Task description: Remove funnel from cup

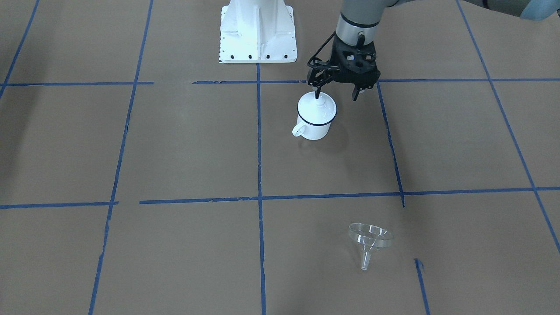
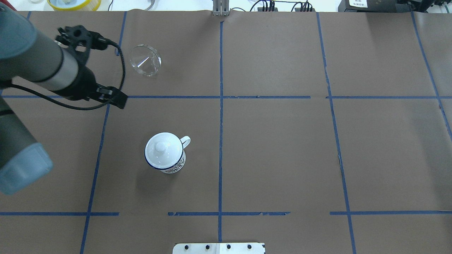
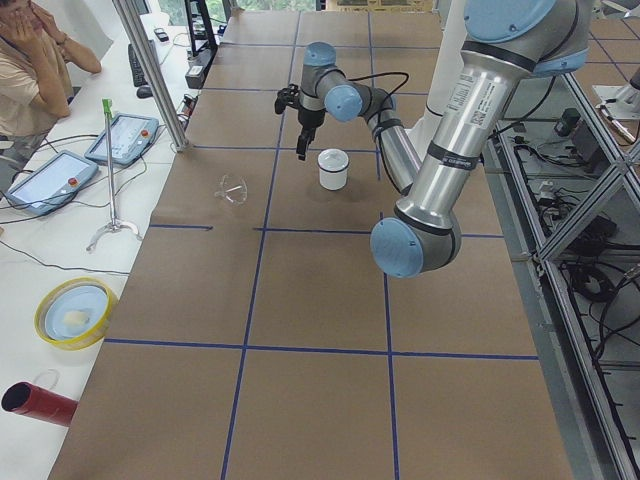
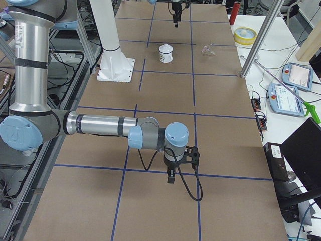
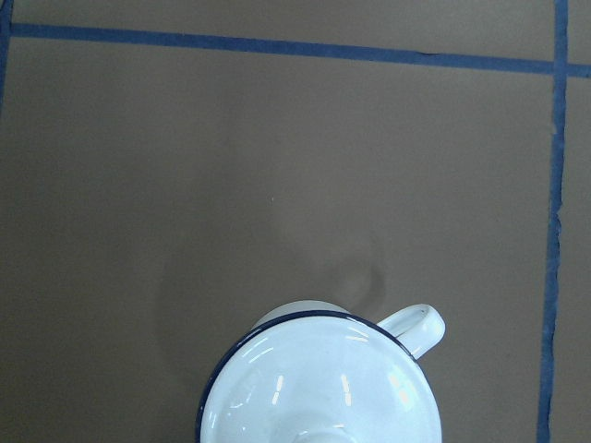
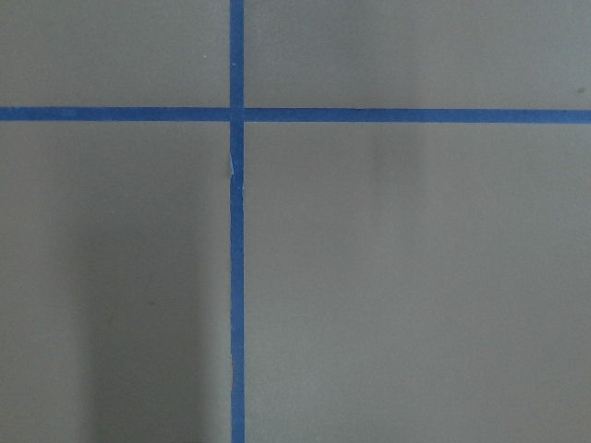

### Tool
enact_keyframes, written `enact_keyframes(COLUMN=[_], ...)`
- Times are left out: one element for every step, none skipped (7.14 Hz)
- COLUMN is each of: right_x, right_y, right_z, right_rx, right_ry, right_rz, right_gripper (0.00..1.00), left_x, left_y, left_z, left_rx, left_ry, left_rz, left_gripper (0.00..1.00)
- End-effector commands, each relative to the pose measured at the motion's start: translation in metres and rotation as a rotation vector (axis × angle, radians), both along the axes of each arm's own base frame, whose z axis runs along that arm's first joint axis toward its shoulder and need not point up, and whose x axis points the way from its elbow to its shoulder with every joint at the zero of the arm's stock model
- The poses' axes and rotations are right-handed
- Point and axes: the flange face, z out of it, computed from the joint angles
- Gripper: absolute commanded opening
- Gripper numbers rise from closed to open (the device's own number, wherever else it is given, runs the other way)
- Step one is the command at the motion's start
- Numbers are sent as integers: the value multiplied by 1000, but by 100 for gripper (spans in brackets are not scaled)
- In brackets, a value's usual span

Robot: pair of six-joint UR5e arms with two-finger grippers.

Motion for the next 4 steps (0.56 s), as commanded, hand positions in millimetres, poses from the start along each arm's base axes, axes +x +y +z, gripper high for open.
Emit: enact_keyframes(right_x=[0, 0, 0, 0], right_y=[0, 0, 0, 0], right_z=[0, 0, 0, 0], right_rx=[0, 0, 0, 0], right_ry=[0, 0, 0, 0], right_rz=[0, 0, 0, 0], right_gripper=[100, 100, 100, 100], left_x=[-133, -186, -223, -261], left_y=[-40, -53, -55, -57], left_z=[86, 150, 220, 274], left_rx=[45, 34, 9, -59], left_ry=[-34, -53, -93, -109], left_rz=[81, 137, 191, 173], left_gripper=[100, 100, 100, 100])
